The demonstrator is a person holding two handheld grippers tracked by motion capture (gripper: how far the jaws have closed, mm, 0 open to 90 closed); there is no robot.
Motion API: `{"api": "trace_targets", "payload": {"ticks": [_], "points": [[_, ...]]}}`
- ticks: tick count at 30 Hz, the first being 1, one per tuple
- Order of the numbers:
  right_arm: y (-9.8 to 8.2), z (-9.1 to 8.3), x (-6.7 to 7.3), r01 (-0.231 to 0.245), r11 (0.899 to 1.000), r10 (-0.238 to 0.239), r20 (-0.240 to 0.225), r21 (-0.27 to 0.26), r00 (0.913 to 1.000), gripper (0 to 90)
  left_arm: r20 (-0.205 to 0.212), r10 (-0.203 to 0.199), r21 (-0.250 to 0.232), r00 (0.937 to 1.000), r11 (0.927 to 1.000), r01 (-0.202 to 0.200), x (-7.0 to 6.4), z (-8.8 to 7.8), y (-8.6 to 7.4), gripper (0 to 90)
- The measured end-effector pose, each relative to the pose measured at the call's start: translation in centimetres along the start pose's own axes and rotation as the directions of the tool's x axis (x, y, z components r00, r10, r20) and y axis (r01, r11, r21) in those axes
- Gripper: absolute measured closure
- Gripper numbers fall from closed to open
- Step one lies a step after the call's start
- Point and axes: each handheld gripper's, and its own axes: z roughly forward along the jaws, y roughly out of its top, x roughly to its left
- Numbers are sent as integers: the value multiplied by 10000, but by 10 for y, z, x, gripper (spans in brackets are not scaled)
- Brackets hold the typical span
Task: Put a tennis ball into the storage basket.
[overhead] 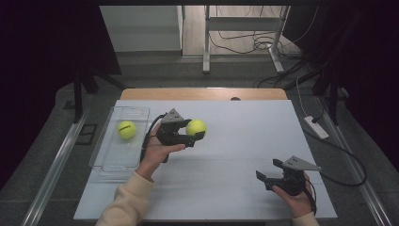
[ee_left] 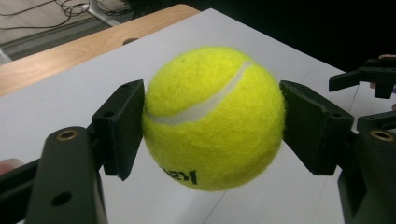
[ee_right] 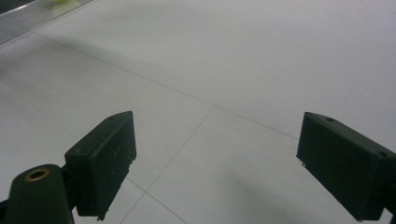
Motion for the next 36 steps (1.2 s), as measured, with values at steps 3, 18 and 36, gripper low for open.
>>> {"api": "trace_targets", "payload": {"ticks": [3, 18, 36], "points": [[0, 0, 0, 4, 10000, -4, 1, 14, 10000, 114, -38, 1, -7, 10000, 10000, -1, 1, -2, -1, 276], [0, -1, -1, -12, 10000, 12, 5, 14, 10000, 114, -276, -89, -100, 9996, 9999, 86, 6, -14, -5, 275], [0, 0, 0, 18, 10000, -18, 17, 38, 10000, 114, -520, -269, -326, 9983, 9992, 252, 13, -28, -11, 275]]}}
